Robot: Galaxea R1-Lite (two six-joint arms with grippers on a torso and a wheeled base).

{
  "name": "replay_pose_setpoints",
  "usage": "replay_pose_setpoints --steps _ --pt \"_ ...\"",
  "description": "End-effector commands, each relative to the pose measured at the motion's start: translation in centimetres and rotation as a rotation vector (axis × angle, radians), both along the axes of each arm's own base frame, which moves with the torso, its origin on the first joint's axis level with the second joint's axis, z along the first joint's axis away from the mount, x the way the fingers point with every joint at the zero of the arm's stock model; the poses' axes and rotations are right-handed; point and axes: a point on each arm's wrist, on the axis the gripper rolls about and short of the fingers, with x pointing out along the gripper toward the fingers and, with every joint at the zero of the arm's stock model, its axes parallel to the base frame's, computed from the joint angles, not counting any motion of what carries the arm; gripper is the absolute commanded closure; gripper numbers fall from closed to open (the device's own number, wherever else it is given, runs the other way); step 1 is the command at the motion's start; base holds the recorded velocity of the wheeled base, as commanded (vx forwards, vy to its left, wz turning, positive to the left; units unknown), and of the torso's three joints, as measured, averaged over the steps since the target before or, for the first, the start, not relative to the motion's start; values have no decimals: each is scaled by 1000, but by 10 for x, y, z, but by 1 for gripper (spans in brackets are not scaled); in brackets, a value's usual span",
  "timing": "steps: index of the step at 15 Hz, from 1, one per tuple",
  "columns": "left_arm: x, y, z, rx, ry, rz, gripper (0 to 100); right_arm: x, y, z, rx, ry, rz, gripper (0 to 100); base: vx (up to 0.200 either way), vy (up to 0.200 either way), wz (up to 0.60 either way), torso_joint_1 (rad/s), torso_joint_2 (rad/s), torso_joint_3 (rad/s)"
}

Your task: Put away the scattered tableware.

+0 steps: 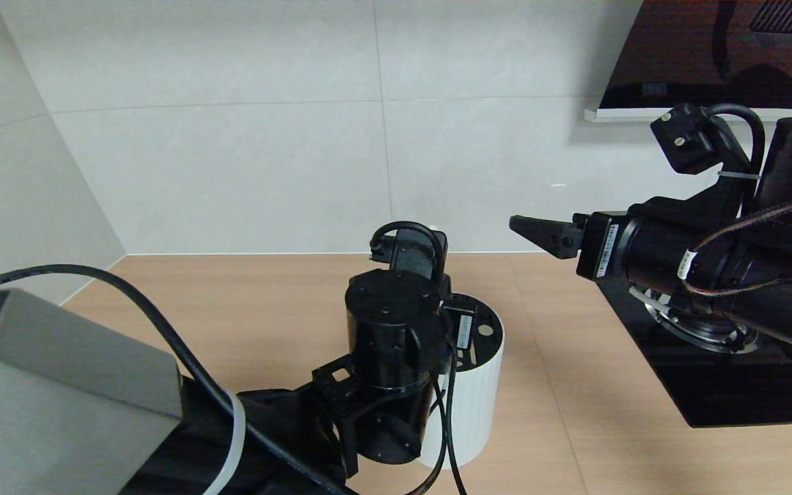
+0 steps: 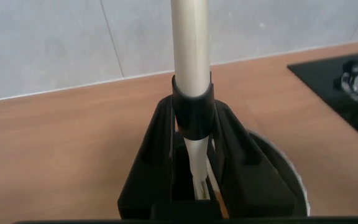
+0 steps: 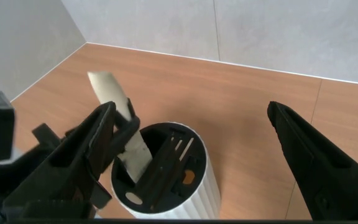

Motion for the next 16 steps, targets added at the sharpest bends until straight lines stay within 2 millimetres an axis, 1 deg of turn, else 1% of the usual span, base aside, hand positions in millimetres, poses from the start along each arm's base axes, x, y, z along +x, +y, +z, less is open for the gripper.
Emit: replay_pose_setpoints --steps 1,4,11,12,16 --pt "1 -2 -10 22 17 1 100 0 0 0 0 1 0 0 0 0 0 0 0 0" --pt "0 -3 -16 38 29 -4 100 0 0 -1 -1 2 0 0 0 0 0 0 0 0" --pt "-1 -3 -16 39 30 -5 100 0 0 -1 -3 1 0 0 0 0 0 0 0 0" --pt "-1 -3 -16 39 30 -5 0 0 0 -1 -1 2 0 0 0 0 0 0 0 0" --pt "-2 -2 -16 41 31 -5 0 0 0 -1 -3 2 0 0 0 0 0 0 0 0"
